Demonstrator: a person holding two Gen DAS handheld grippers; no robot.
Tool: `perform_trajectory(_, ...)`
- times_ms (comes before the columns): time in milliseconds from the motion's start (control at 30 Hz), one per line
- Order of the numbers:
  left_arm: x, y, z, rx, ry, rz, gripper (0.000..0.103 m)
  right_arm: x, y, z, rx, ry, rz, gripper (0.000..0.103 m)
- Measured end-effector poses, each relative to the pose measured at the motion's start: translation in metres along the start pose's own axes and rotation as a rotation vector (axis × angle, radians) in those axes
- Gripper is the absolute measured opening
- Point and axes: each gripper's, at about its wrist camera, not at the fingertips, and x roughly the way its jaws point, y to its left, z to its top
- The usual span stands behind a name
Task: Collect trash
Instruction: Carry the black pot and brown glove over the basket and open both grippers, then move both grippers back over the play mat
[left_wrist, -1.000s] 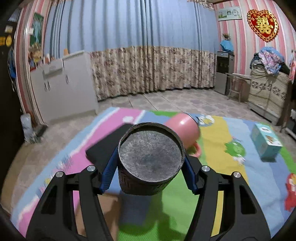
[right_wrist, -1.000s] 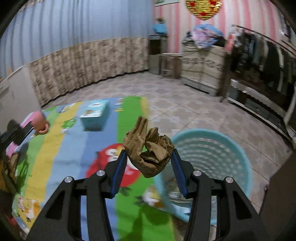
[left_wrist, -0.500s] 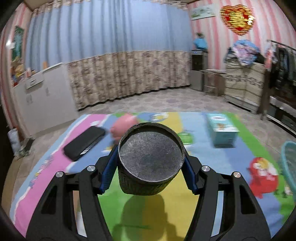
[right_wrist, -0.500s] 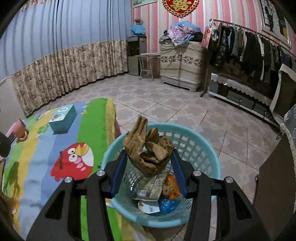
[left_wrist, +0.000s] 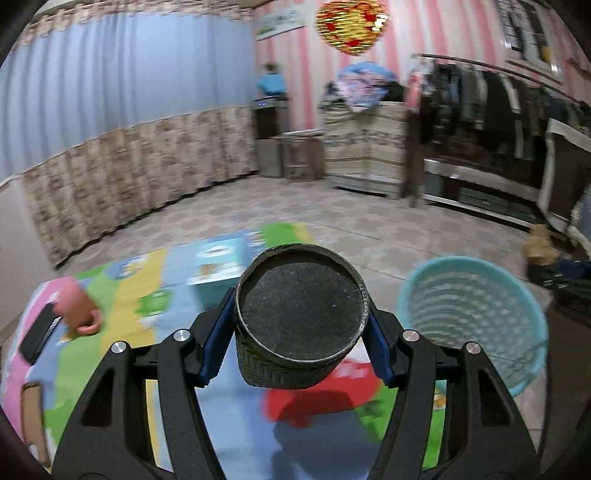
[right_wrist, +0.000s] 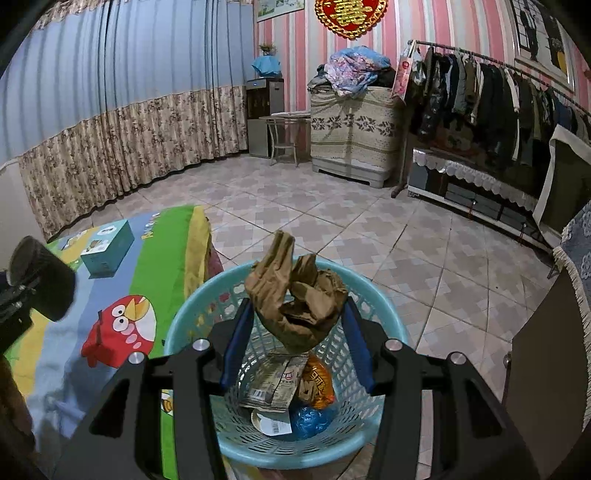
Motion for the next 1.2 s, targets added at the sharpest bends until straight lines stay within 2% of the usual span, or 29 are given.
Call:
perform_trajectory(233,0.018,-0.056,0.007,0.009,0.026,-0.166,0.062,0.020,-0.033,-0.008,0.069,0.057,-0.019,0.049)
perform_trajectory(467,0.045,-0.088,0.014,0.001,0.064,-0.227,0.062,0.031,-0.064,-0.017,0.149,0.086,-0.034,0.049)
perform_trajectory(700,0.062,-0.116,0.017,0.024,0.079,-0.265,0.062,0.038,-0.068,-0.018,0.178,0.112,-0.018,0.050)
perform_trajectory(767,0.064,-0.117,0.018,0.025,0.082,-0.266,0.066,0.042,-0.066,-0.019,0.168,0.126,-0.021,0.050)
perform_trajectory(833,0.063,-0.116,0.020,0.022,0.076,-0.254,0.078,0.043,-0.065,-0.020,0.163,0.133,-0.021,0.050)
perform_trajectory(1200,0.060,-0.069,0.027,-0.009,0.044,-0.086,0.096,0.045,-0.037,-0.018,0.108,0.123,-0.005,0.050)
